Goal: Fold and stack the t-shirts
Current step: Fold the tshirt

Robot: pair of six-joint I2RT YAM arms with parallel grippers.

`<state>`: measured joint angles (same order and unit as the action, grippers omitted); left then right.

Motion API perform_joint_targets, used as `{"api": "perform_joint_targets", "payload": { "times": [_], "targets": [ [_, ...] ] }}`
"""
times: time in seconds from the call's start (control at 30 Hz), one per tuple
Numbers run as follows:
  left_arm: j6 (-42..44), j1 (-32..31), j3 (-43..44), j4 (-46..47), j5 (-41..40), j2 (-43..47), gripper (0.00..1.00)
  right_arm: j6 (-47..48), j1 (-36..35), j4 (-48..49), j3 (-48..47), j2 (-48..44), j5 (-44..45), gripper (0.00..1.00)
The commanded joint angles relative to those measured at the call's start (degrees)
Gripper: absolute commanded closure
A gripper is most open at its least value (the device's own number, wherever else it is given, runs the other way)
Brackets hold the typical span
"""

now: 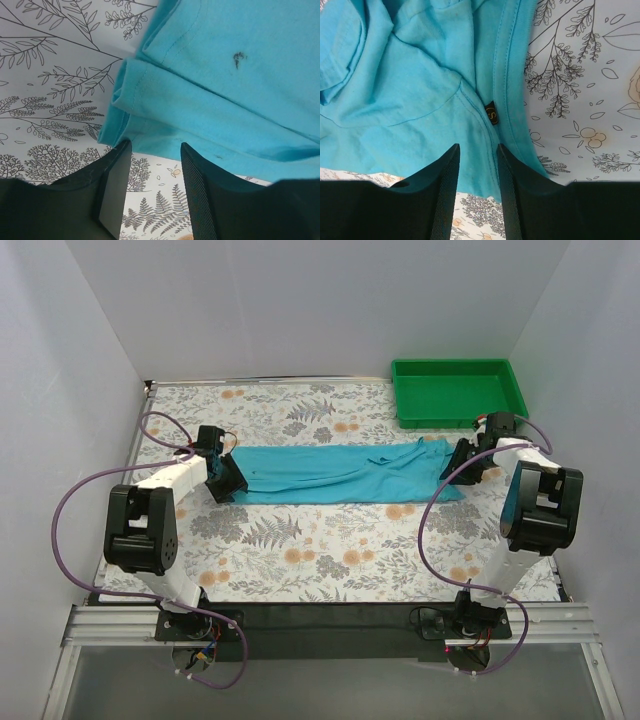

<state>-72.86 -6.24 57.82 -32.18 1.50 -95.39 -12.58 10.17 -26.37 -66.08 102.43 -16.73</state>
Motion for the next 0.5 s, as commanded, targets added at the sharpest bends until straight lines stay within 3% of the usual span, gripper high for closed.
{"api": "perform_joint_targets", "payload": {
  "times": [0.0, 0.1, 0.17, 0.47],
  "targets": [
    [-0.4, -0.3, 0.1, 1.0, -0.8, -0.1, 0.58, 0.5, 0.3, 1.4, -0.5, 0.3, -1.0, 0.67],
    [-0.6, -0.3, -0.3, 1.1, -2.6, -0.5, 0.60, 0.6, 0.5, 0.8, -0.2, -0.2, -1.4, 0.78],
    [-0.8, -0.3, -0.8, 1.2, -2.9, -0.6, 0.60, 0.7, 0.6, 0.4, 0.0, -0.6, -0.9, 0.80],
    [-1.0, -0.3, -2.7, 1.7, -2.9, -0.1, 0.60, 1.3, 1.2, -0.4, 0.1, -1.4, 2.1, 0.64]
  ]
}}
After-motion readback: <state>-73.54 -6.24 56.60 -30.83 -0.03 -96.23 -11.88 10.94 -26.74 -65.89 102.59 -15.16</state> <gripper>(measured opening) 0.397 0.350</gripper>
